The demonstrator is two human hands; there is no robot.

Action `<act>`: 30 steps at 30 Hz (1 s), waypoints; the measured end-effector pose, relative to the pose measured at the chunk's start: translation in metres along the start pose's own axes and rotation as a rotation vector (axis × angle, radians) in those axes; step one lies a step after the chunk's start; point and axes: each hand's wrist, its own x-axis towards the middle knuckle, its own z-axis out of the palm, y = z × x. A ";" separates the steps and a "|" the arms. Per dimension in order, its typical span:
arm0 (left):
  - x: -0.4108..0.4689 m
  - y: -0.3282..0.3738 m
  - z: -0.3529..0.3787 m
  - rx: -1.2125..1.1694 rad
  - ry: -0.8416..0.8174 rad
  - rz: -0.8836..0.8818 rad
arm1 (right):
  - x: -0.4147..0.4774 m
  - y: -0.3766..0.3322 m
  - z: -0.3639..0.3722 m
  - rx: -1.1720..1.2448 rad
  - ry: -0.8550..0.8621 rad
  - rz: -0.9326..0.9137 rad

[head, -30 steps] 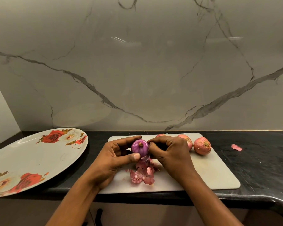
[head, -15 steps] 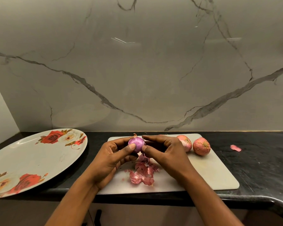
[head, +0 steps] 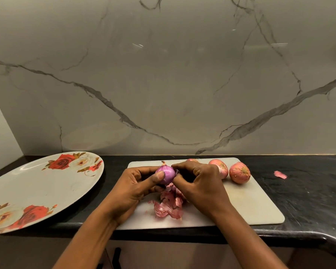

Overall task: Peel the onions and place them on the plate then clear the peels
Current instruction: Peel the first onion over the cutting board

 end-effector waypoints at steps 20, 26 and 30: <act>0.003 -0.004 -0.003 -0.061 0.032 -0.018 | 0.006 0.007 0.002 0.291 -0.020 0.191; 0.005 -0.005 -0.008 -0.097 0.011 -0.045 | 0.008 0.005 0.002 0.302 0.026 0.241; 0.005 -0.006 -0.009 -0.105 -0.015 -0.050 | 0.008 0.007 0.002 0.285 0.060 0.267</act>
